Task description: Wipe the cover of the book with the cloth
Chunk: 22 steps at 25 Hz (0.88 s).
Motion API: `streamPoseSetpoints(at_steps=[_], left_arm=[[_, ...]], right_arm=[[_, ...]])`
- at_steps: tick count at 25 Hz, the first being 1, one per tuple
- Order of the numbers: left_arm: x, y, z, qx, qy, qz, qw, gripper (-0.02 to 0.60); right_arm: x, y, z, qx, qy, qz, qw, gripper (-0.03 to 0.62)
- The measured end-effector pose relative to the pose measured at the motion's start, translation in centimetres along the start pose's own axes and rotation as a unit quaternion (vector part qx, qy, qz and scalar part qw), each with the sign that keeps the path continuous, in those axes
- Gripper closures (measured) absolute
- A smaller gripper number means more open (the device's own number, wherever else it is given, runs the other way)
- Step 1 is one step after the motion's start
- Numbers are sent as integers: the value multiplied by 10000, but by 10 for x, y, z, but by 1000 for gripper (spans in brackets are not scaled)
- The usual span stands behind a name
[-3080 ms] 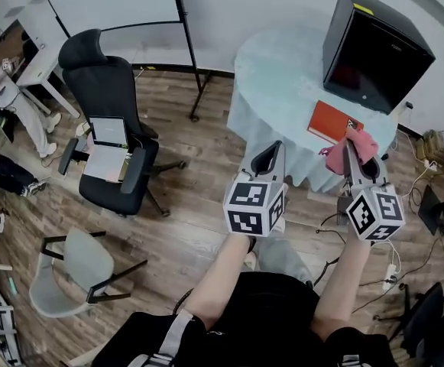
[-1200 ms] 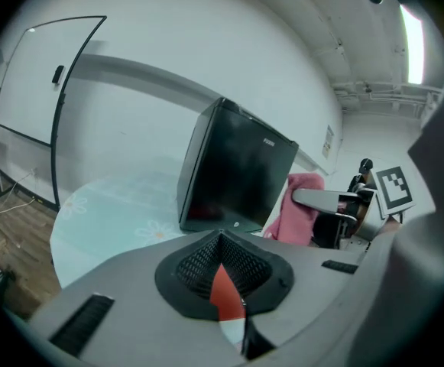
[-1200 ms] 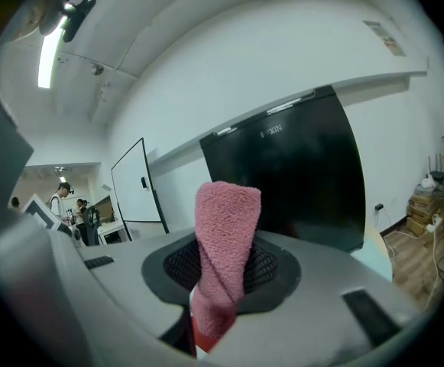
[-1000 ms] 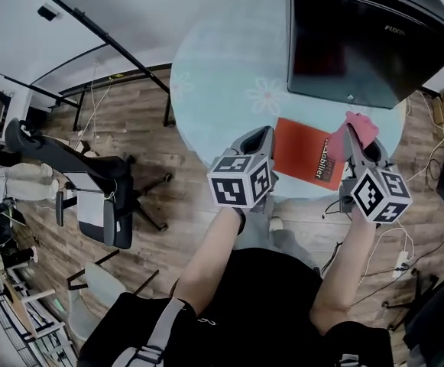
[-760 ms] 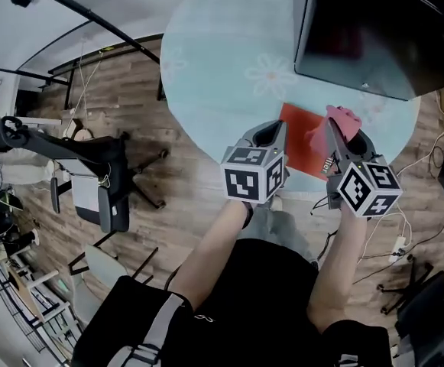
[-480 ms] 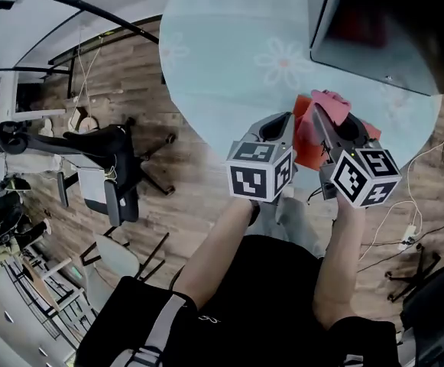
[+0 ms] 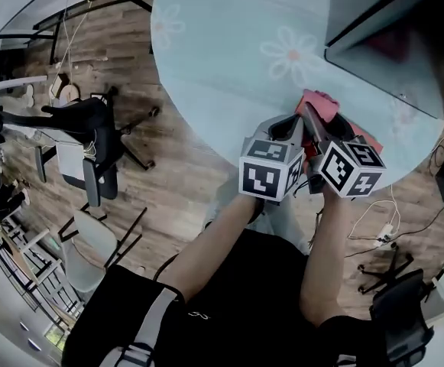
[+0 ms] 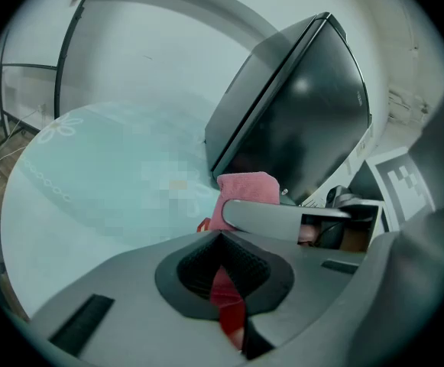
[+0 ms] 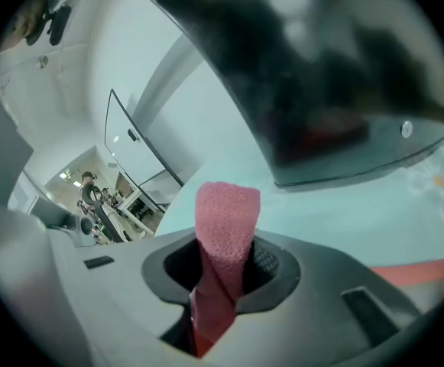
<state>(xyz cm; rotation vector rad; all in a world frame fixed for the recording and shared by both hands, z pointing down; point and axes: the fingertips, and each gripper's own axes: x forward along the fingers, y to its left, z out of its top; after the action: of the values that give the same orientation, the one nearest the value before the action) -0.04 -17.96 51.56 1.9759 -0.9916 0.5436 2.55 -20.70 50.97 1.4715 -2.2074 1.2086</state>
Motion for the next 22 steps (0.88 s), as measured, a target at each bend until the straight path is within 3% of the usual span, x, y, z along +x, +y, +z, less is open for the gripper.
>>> streamPoseSetpoints(at_steps=[11,16,22], left_arm=[[25,16,-11,-384,208,160,9989,569],[32,11,-14,-654,438,-139,9968,568],[31,10,-20,-682,472,-221,9963,568]], right_arm=[[24,-19,-12,-144,595,-391,9974,497],[23,-25,-14,-304,918,-381,9946,497],[21,-26,-20,-253,880,-458,9947,497]])
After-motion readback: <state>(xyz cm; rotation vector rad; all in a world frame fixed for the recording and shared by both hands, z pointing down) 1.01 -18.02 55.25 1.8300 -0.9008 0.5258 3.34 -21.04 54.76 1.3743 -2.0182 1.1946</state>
